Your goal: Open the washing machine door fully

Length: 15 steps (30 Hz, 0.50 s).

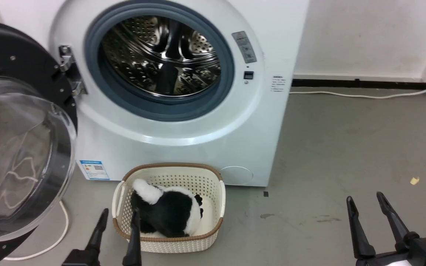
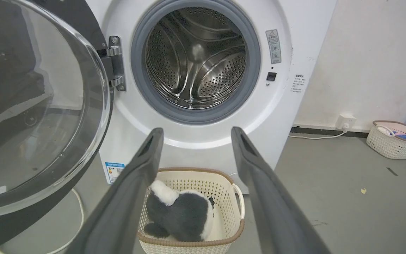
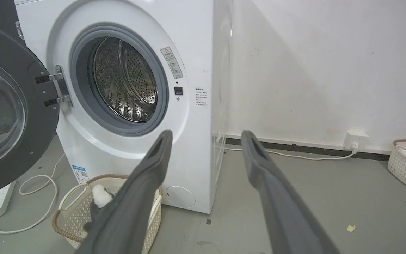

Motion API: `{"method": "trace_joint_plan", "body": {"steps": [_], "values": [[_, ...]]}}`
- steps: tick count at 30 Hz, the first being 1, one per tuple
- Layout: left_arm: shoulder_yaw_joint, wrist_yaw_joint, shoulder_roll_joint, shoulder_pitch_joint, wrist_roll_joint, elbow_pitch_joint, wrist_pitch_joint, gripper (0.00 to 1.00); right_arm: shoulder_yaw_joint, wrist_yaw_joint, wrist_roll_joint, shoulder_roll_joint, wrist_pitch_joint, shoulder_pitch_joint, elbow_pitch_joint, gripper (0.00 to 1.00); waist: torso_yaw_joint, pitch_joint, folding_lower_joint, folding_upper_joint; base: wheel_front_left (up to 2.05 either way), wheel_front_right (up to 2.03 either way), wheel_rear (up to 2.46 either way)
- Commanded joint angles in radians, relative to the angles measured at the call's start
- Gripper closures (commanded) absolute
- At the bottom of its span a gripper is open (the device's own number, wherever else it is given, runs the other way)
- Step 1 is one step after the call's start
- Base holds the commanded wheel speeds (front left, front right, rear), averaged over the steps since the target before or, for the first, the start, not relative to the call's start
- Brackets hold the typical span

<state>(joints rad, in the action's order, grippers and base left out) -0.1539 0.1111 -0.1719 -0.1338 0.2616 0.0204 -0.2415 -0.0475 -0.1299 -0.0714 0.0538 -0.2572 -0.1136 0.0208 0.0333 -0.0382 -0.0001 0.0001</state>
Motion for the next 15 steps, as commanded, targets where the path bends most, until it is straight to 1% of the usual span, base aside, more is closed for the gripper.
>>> {"method": "trace_joint_plan", "body": {"steps": [1,5,15], "values": [[-0.009,0.007,0.003,-0.014,-0.015,0.002,-0.008,0.0,-0.001,-0.001,-0.002,-0.003,-0.004,-0.011,0.005,0.0,-0.011,0.003,0.0001,-0.0001,0.0,0.0,0.0],[-0.019,0.019,0.012,-0.021,-0.026,-0.009,-0.011,0.0,-0.002,-0.001,-0.006,-0.003,-0.004,-0.022,0.008,0.0,-0.02,0.007,0.0001,-0.0001,0.0,0.0,0.0],[-0.026,0.029,0.007,-0.001,-0.044,-0.066,-0.015,0.0,-0.002,-0.001,-0.013,-0.003,-0.004,-0.021,0.01,0.0,-0.023,0.021,0.0001,-0.0001,0.0,0.0,0.0]]}}
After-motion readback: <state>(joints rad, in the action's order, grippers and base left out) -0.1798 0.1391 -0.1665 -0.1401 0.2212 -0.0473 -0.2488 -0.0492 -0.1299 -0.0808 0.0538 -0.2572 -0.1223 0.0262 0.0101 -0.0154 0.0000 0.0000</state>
